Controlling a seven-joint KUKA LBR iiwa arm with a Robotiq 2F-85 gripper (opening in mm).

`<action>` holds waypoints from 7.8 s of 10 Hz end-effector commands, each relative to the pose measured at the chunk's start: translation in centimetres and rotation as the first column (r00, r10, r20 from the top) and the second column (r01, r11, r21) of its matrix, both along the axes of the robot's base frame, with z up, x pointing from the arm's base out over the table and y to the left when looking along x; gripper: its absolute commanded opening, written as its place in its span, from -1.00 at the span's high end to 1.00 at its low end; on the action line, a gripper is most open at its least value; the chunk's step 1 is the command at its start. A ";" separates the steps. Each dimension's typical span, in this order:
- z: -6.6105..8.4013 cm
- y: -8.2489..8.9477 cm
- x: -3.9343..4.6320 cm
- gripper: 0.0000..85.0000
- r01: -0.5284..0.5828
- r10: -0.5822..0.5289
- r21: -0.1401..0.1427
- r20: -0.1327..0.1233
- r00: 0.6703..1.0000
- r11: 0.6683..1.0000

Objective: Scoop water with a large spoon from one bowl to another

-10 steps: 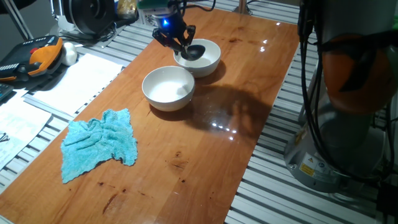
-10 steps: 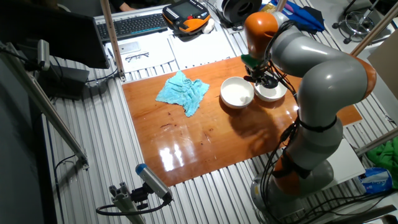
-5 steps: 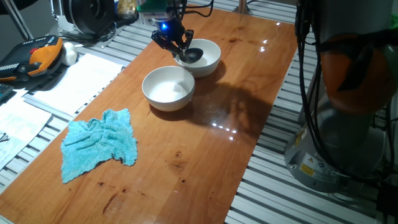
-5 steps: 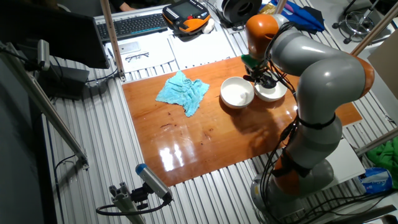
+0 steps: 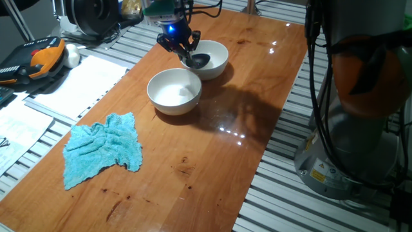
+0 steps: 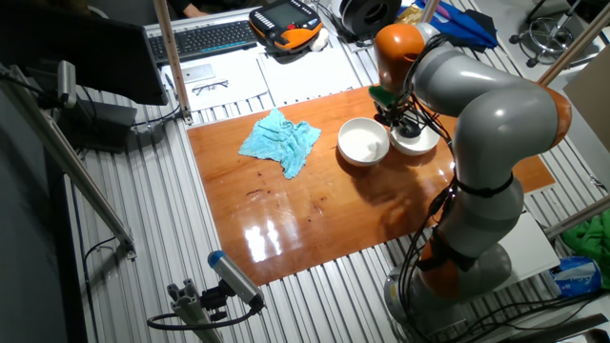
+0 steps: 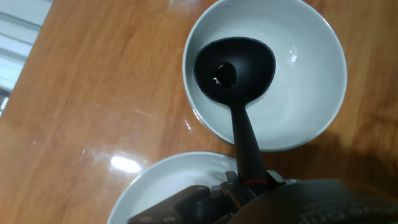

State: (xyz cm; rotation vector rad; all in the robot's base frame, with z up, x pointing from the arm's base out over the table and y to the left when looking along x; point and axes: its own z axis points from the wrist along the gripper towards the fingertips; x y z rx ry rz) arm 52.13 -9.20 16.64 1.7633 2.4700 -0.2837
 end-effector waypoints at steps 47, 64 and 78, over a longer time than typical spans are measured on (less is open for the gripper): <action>-0.4 0.0 1.83 0.20 0.288 -0.298 0.121 0.075 0.951 0.950; 5.9 11.2 1.08 1.00 -0.770 0.781 0.165 0.001 0.625 0.616; 6.9 12.0 -0.25 1.00 -0.934 0.938 0.099 -0.085 0.337 0.344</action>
